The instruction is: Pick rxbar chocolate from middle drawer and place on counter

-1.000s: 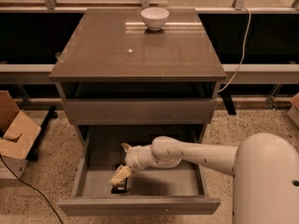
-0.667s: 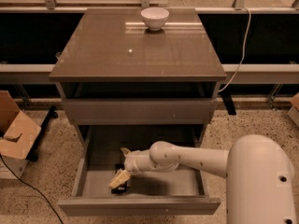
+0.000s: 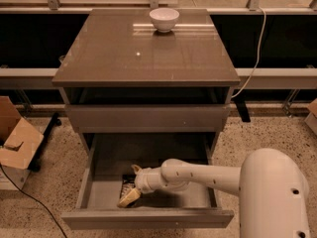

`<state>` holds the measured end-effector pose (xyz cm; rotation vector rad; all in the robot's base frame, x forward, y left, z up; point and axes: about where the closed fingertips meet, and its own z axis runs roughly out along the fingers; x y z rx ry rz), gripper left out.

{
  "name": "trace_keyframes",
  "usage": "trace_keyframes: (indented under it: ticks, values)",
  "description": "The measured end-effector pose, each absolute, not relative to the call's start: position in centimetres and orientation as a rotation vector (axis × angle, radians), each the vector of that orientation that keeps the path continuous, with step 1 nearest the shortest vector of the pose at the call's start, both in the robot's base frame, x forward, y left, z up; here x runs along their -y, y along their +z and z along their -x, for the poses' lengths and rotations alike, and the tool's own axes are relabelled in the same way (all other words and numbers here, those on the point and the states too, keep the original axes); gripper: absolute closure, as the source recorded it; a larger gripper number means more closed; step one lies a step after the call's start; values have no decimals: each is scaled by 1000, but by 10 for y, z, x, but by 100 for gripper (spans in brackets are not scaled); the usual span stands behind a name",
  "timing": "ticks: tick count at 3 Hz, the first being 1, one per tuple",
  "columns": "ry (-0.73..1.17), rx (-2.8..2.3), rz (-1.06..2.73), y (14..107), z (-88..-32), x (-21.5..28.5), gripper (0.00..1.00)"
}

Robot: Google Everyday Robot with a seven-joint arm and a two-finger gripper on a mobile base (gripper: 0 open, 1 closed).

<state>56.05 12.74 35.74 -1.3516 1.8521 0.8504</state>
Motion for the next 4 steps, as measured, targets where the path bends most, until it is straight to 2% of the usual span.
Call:
trace_keyframes:
  ticks: [4]
  values:
    - [831,-1865,1358,352,-557,-121,100]
